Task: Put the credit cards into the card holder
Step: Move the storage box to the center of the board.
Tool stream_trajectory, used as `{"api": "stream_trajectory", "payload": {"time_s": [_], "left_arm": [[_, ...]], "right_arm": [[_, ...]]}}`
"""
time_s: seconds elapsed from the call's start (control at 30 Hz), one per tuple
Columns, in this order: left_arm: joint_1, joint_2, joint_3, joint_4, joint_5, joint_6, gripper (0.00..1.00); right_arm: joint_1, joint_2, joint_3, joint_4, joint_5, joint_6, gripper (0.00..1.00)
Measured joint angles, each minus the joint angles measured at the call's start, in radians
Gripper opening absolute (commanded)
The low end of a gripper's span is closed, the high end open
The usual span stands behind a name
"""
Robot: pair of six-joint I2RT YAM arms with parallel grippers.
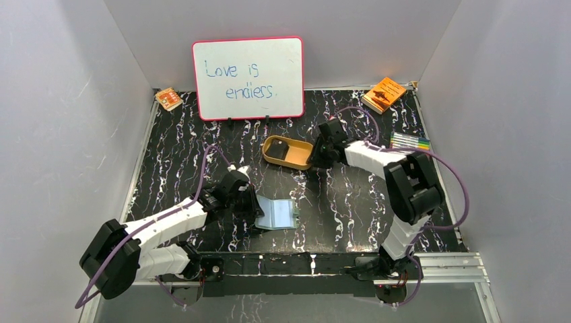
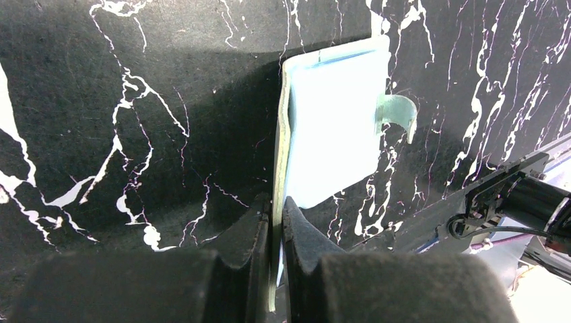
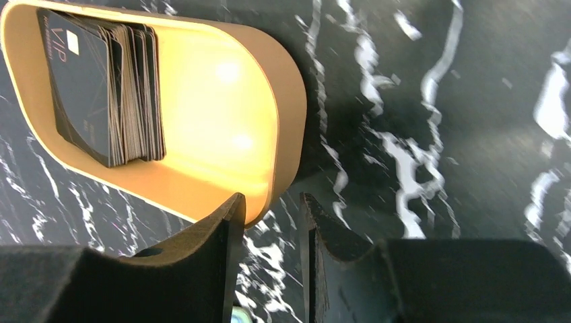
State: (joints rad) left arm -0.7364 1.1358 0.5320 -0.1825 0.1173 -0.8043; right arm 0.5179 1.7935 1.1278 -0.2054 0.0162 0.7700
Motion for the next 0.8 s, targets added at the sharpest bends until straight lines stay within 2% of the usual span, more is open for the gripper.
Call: {"api": "stream_trajectory", "payload": {"time_s": [0.23, 0.43, 0.67, 0.8], "left_arm": [[0.000, 0.029, 0.000, 0.028, 0.001, 0.000, 0.02], [0.000, 0.092, 0.000, 0.080, 0.021, -0.003, 0.02], [0.000, 0.149, 0.000, 0.141, 0.062, -0.012, 0.01], [0.000, 0.172, 0.007, 0.160, 0.079, -0.015, 0.01]], "right_arm": [[-0.027, -0.213, -0.223, -0.021, 0.029, -0.041, 0.42], [-0.102, -0.356, -0.329, -0.078, 0.034, -0.094, 0.43], [-0.152, -0.377, -0.329, -0.095, 0.021, -0.178, 0.41], [-0.166, -0.330, -0.296, -0.093, 0.000, -0.226, 0.31]]}}
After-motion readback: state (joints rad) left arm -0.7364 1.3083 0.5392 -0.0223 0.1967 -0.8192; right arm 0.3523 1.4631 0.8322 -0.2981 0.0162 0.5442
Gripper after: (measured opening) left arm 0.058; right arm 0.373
